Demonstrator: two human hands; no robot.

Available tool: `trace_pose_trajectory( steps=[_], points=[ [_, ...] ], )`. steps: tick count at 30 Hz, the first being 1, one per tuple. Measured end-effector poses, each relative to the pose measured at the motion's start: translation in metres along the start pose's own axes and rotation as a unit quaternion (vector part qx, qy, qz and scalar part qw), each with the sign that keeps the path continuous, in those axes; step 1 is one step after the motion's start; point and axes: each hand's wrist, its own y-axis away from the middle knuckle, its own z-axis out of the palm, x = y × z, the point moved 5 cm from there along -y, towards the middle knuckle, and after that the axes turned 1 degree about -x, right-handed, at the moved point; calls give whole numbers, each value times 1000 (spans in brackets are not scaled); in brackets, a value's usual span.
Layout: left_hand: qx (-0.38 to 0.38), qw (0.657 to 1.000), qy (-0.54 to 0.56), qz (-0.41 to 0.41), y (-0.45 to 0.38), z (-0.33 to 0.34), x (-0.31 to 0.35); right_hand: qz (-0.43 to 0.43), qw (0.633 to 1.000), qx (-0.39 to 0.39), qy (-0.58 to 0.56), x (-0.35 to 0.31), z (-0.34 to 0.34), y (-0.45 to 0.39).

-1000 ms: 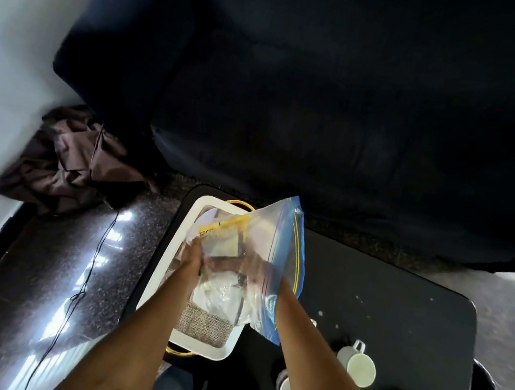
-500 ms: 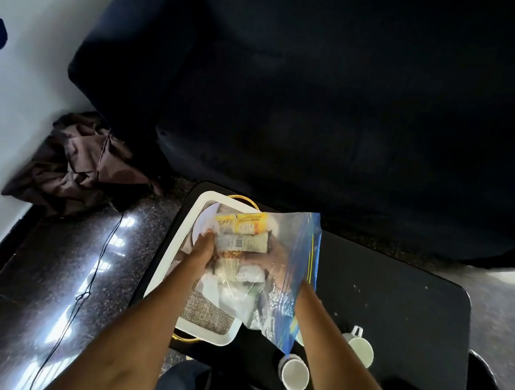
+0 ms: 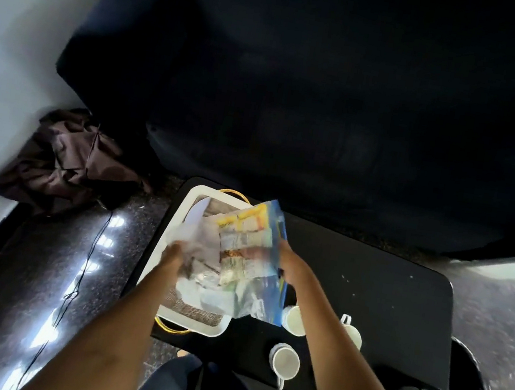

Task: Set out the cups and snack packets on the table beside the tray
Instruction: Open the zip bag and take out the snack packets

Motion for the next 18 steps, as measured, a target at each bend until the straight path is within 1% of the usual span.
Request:
trace_pose_trajectory(
  steps=[1,2,4,7,9,11,13,15,16,18],
  points=[
    [-3,1000,16,4,-2,-4,-5,-17,1000,-13,-2,-5,-6,-2],
    [5,1000,1,9,-6,-10,-9,-14,999,-29,20,-8,-13,-1],
    [26,1000,2,17,-15,-16,-12,-12,994,-55,96,-5,-28,-2],
    [45,998,-27,24,-35,-19,-18,24,981,-91,172,10,-50,-11],
    [55,997,-49,21,-49,-21,-28,51,976,-94,190,21,-71,-16],
    [56,996,-58,23,-60,-22,-37,58,983,-74,159,33,-95,-22],
    [73,995,-61,10,-73,-26,-49,46,996,-23,75,45,-115,-33],
    [110,992,-65,-1,-84,-32,-60,21,1000,21,-8,53,-123,-47],
    [130,989,-66,-3,-89,-35,-64,11,999,43,-31,57,-123,-55],
    [155,987,-42,-18,-94,-37,-71,2,996,75,-39,60,-116,-69]
  ],
)
